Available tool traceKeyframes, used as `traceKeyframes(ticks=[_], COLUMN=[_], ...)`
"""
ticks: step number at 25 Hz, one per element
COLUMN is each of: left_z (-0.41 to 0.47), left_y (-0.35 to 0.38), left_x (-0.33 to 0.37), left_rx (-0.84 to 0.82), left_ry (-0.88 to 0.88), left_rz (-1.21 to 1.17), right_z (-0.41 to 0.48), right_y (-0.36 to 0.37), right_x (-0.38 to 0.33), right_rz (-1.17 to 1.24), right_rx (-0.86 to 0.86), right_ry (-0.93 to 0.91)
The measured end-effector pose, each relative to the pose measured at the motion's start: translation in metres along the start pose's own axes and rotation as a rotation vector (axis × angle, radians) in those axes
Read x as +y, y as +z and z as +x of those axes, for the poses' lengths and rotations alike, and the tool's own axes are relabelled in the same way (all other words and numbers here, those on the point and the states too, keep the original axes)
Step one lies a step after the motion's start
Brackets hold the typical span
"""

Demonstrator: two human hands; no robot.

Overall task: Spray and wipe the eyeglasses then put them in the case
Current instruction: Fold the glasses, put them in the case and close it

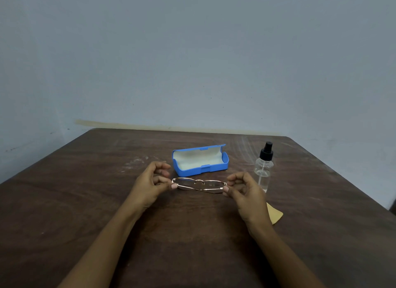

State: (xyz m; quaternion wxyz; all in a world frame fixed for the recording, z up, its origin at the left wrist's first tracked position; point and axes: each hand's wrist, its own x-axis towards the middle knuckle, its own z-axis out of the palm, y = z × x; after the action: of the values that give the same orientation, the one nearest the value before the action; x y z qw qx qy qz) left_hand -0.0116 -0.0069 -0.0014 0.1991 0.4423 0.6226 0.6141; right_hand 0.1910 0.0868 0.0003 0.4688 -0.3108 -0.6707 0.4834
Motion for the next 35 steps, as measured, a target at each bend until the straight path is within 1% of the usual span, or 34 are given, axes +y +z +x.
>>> traceKeyframes(ticks=[8,12,14,16,20,24,29,35], left_z=[-0.001,-0.003,-0.002,-0.001,-0.003,-0.005,-0.007,-0.008], left_y=[0.000,0.001,0.001,0.000,-0.002,-0.002,-0.003,-0.004], left_x=[0.003,0.005,0.004,0.003,0.002,0.004,0.012,0.016], left_rx=[0.033,0.009,0.033,0.049,-0.004,-0.039,-0.084,-0.088], left_ry=[-0.025,-0.057,-0.062,-0.075,-0.180,-0.234,-0.256,-0.258], left_rz=[-0.024,-0.010,-0.010,0.012,0.064,0.114,0.246,0.308], right_z=[0.000,0.000,0.001,0.001,0.001,-0.001,-0.003,-0.003], right_y=[-0.001,-0.001,-0.001,-0.001,-0.001,-0.003,-0.003,-0.002], right_x=[0.000,0.000,0.001,0.001,0.001,0.001,0.000,0.001], right_rz=[-0.086,-0.096,-0.088,-0.107,-0.199,-0.313,-0.381,-0.430], right_rx=[-0.003,-0.001,0.001,0.000,-0.015,-0.026,-0.038,-0.077], right_ry=[-0.018,-0.021,-0.012,-0.006,-0.001,-0.033,-0.052,-0.023])
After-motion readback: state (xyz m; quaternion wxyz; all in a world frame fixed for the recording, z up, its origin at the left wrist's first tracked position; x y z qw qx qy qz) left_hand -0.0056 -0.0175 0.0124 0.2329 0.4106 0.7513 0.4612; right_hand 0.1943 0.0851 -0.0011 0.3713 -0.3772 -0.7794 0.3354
